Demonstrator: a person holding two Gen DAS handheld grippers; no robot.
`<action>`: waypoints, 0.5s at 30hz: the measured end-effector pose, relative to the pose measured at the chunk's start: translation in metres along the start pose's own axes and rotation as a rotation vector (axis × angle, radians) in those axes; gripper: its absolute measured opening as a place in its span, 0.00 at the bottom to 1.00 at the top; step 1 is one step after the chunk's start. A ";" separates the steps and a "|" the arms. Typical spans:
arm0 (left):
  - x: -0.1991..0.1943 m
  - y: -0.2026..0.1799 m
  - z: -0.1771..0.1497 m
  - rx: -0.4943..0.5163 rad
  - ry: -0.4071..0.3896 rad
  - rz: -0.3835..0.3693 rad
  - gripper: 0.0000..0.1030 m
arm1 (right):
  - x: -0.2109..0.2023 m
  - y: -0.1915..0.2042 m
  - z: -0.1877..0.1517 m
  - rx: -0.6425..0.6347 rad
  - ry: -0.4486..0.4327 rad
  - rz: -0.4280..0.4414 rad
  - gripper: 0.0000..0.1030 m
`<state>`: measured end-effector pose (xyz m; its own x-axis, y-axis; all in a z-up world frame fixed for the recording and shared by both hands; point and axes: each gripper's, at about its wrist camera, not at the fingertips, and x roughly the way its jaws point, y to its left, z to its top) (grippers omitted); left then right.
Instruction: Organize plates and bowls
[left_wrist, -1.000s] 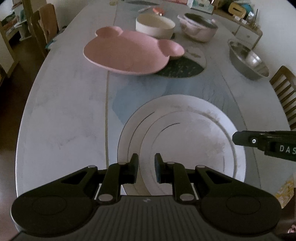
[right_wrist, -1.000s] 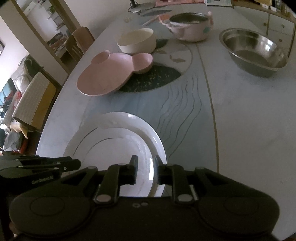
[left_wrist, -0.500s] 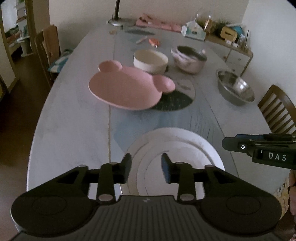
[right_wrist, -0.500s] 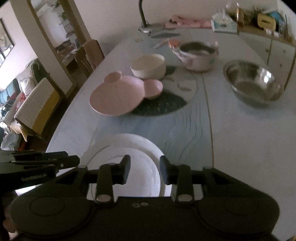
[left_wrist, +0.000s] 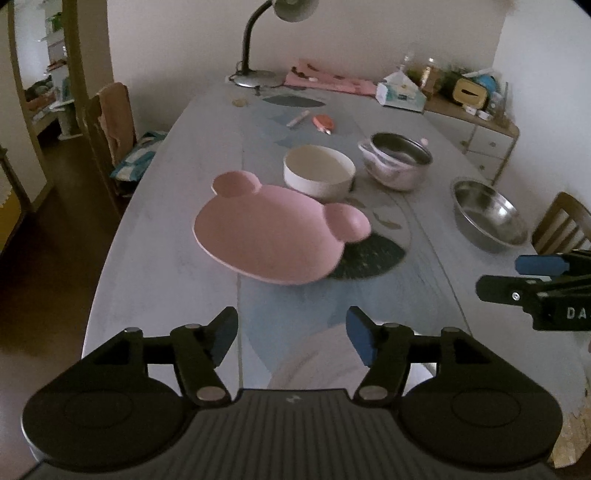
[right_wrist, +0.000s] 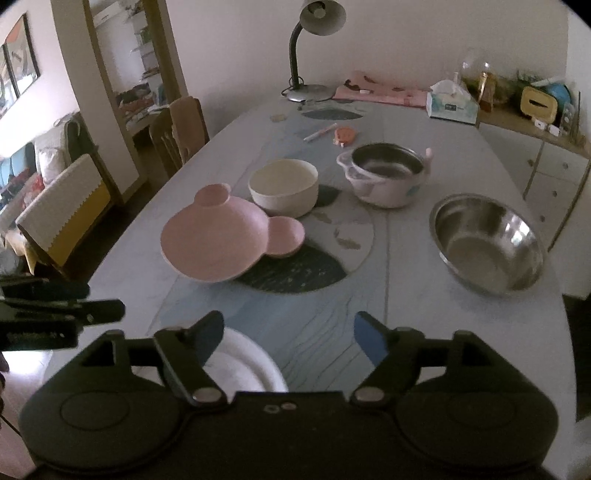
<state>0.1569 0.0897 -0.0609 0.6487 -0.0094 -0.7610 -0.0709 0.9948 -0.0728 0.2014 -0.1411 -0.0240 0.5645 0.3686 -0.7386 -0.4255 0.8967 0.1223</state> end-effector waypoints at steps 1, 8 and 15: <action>0.003 0.001 0.003 -0.007 -0.002 0.006 0.68 | 0.005 -0.003 0.004 -0.010 0.000 -0.001 0.82; 0.032 0.005 0.028 -0.041 -0.013 0.065 0.75 | 0.032 -0.020 0.025 -0.089 -0.020 0.006 0.99; 0.072 0.015 0.056 -0.053 -0.003 0.118 0.75 | 0.071 -0.037 0.051 -0.175 -0.005 0.029 0.99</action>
<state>0.2447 0.1096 -0.0808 0.6353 0.1082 -0.7646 -0.1871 0.9822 -0.0165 0.2934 -0.1357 -0.0470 0.5535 0.3949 -0.7333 -0.5577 0.8297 0.0258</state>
